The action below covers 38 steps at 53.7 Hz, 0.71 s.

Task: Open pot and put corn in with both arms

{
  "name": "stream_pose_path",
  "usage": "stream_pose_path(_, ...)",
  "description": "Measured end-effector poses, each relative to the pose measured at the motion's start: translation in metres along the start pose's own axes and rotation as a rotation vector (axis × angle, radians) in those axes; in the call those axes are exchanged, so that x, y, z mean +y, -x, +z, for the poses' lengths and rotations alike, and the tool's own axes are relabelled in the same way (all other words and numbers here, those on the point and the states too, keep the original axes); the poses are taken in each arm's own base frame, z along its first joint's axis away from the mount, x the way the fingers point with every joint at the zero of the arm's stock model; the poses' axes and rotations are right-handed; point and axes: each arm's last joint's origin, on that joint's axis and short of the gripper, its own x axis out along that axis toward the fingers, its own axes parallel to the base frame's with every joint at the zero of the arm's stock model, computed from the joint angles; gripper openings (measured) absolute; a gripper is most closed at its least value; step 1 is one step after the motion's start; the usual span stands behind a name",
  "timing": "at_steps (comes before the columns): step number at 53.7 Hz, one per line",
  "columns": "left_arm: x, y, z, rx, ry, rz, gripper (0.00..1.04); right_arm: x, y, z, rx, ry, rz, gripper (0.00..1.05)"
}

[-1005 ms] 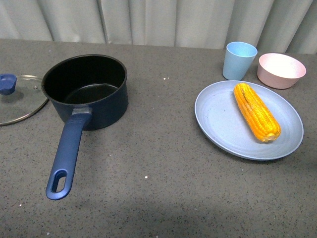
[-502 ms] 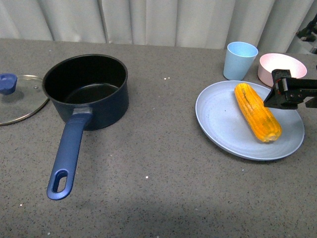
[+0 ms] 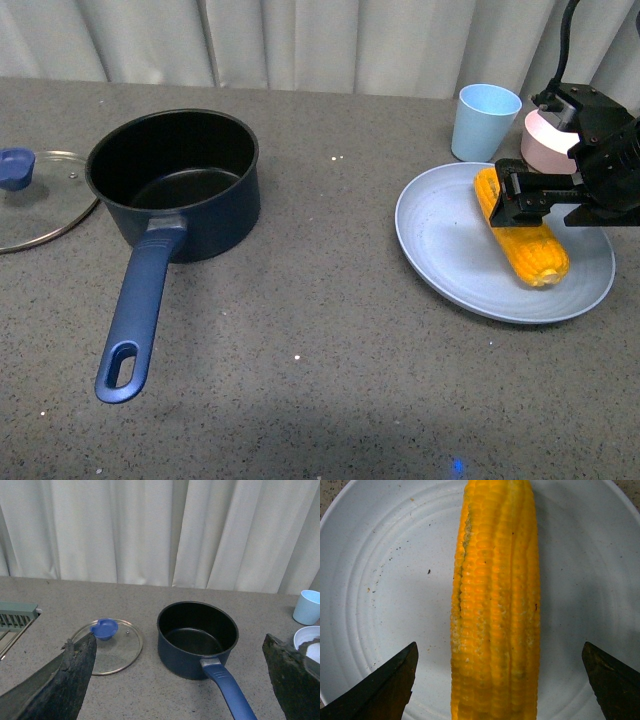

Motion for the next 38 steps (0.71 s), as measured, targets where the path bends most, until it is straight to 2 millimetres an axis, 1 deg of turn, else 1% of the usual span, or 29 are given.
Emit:
stream_pose_path(7,0.0000,0.0000,0.0000,0.000,0.000,0.000,0.98,-0.0006,-0.0032,-0.0007,0.013,-0.004,-0.003,0.96)
stream_pose_path(9,0.0000,0.0000,0.0000,0.000,0.000,0.000,0.98,-0.0008,-0.0043,-0.0016,0.018,-0.005,-0.004,0.93)
stream_pose_path(18,0.0000,0.0000,0.0000,0.000,0.000,0.000,0.98,-0.0014,-0.0069,-0.0033,0.027,-0.007,-0.010,0.69)
stream_pose_path(20,0.0000,0.0000,0.0000,0.000,0.000,0.000,0.98,-0.0013,-0.0069,-0.0033,0.027,-0.007,-0.009,0.65)
stream_pose_path(25,0.0000,0.0000,0.0000,0.000,0.000,0.000,0.98,-0.0012,-0.0069,-0.0033,0.027,-0.009,-0.010,0.51)
stream_pose_path(30,0.0000,0.0000,0.0000,0.000,0.000,0.000,0.98,-0.0012,-0.0069,-0.0033,0.027,-0.012,-0.010,0.40)
stream_pose_path(31,0.0000,0.0000,0.0000,0.000,0.000,0.000,0.98,-0.0012,-0.0069,-0.0033,0.027,-0.014,-0.009,0.37)
stream_pose_path(38,0.0000,0.0000,0.0000,0.000,0.000,0.000,0.98,-0.0010,-0.0060,-0.0030,0.026,-0.016,0.001,0.27)
